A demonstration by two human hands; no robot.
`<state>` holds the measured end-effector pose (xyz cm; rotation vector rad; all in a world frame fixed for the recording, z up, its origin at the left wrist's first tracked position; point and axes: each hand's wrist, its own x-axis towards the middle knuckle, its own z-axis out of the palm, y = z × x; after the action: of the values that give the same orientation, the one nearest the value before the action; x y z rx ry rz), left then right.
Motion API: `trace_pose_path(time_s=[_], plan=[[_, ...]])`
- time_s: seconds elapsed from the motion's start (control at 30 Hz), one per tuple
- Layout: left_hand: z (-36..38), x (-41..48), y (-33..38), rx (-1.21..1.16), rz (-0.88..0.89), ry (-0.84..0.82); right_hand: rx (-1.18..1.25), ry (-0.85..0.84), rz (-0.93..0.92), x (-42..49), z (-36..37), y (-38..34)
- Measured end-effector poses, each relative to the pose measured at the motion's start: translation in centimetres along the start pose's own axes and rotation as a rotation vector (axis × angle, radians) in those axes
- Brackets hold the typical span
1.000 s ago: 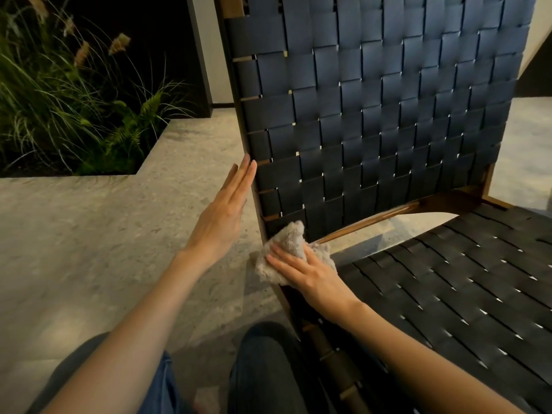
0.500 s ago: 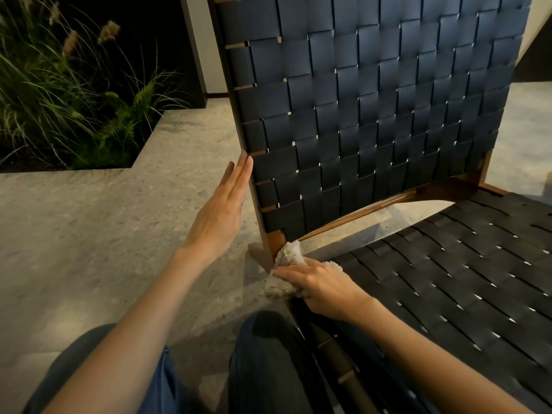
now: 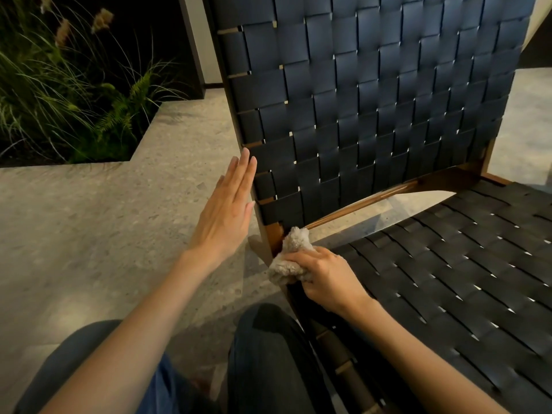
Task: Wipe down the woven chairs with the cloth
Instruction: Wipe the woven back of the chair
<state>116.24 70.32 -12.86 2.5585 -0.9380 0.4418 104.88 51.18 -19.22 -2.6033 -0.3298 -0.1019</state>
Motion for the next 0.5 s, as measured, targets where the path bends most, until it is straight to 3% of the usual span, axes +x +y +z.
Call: trace_pose_path(time_s=[0.3,0.5], plan=[[3.2,-1.7,3.4,0.110,0.097,-0.173,-0.103,-0.093,0.095,1.1,1.1,3.6],[6.9,-4.1,5.5,0.119,0.108,-0.280,-0.297,-0.103,0.157,1.3,-0.2,7.4]])
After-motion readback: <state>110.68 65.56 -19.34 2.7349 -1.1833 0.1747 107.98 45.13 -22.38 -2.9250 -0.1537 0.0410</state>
